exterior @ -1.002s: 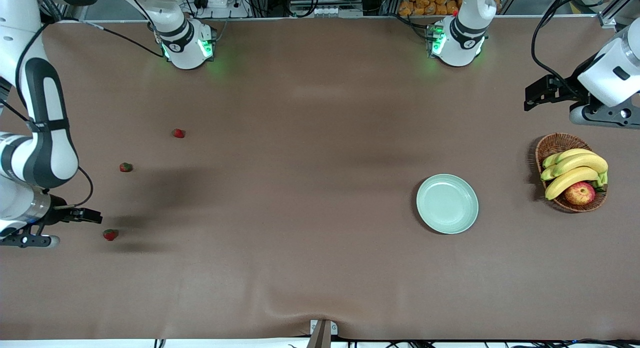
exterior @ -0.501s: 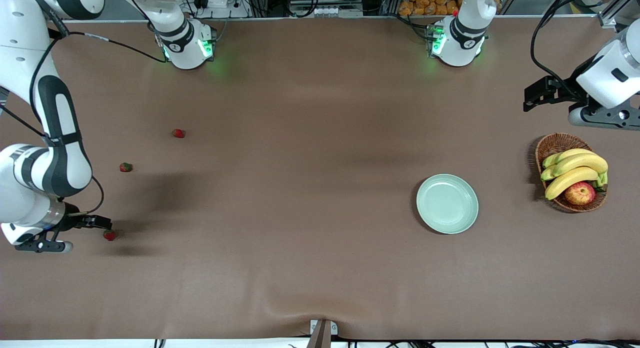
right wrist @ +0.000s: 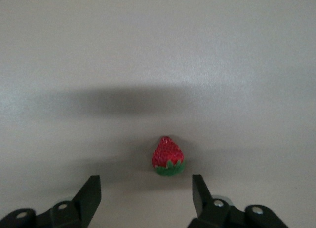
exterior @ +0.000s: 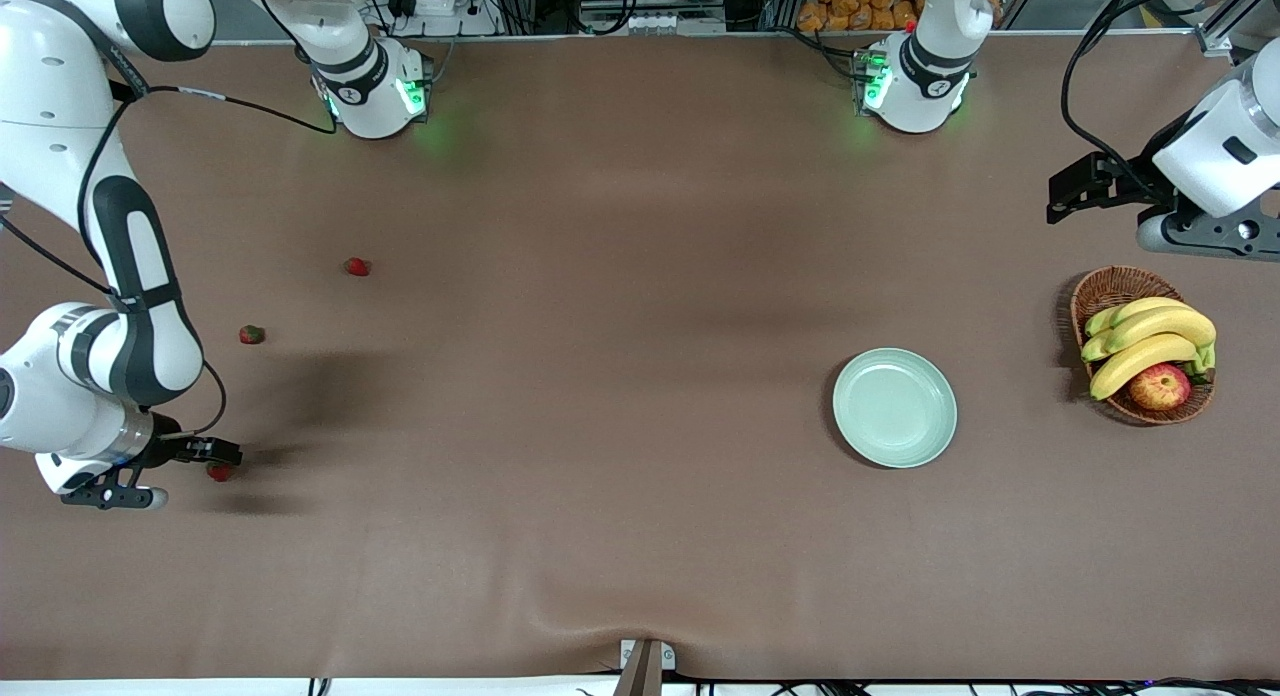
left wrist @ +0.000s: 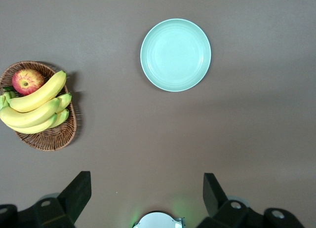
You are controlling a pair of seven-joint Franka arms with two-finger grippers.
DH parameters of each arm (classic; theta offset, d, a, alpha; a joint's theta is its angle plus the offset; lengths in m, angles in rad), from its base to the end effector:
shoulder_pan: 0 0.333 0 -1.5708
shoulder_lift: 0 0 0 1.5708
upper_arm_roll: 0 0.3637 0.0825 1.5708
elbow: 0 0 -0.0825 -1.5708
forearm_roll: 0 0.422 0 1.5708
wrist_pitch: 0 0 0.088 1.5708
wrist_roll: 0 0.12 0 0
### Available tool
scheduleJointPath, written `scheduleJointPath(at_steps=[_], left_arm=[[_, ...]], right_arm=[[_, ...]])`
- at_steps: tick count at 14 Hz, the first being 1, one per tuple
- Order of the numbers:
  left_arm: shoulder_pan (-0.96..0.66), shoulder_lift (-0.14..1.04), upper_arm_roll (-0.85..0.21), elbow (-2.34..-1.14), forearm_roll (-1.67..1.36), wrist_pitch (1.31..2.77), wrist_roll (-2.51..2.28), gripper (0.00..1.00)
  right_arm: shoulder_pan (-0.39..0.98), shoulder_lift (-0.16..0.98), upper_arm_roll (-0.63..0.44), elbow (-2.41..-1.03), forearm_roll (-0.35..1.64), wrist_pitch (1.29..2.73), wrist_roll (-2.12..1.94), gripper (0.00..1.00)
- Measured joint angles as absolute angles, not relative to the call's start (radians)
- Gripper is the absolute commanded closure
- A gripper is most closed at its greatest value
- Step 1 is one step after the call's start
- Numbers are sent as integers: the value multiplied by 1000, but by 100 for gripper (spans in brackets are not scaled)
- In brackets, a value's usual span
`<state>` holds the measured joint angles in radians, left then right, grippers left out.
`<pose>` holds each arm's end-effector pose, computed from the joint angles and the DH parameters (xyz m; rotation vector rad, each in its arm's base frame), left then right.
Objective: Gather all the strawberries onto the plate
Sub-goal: 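Lower the right gripper and grasp the nearest red strawberry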
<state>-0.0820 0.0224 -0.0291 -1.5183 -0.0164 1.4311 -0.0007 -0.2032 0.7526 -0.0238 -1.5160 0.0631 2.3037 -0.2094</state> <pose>0.5805 -0.0667 0.6610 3.1211 -0.1747 -0.1727 0.7586 -0.1701 0.2174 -3.1168 0.0815 -0.0646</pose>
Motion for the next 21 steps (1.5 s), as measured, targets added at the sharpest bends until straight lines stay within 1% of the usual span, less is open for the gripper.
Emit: scheduleJointPath(at_steps=[4,5,6,7,9,10,13,14,15,16,19,21], left_arm=[[-82,22,-29,-1518,-16,1433,-1,0],[-82,22,-29,-1518,-16,1433,-1,0],[-82,22,-29,-1518,-16,1433,-1,0],[-82,22,-29,-1518,-16,1433,-1,0],[-82,22,-29,-1518,-16,1433,-1,0],[-82,22,-29,-1518,-16,1433,-1,0],[-82,22,-29,-1518,-16,1433,-1,0],[-82,22,-29,-1518,-16,1433,-1,0],[-82,22,-29,-1518,-16,1433,-1,0],[-82,22,-29,-1518,-16,1433,-1,0],[-82,22,-29,-1518,-16,1433,-1,0],[-82,22,-29,-1518,-16,1433,-1,0]], right_arm=[[-206,789,-25,-1494,63,2345,-227,20],[-209,798,-25,-1488,63,2346,-229,24],[-214,804,-25,-1484,63,2347,-232,25],[-217,809,-25,-1481,63,2348,-236,32],[-219,814,-25,-1476,63,2348,-237,43],[-219,815,-24,-1475,63,2348,-237,46],[-219,819,-23,-1475,63,2348,-239,46],[-220,823,-24,-1475,63,2348,-239,57],[-220,828,-24,-1475,63,2348,-240,71],[-220,832,-24,-1475,63,2348,-241,78],[-220,836,-24,-1470,63,2350,-241,89],[-220,837,-22,-1458,63,2349,-241,92]])
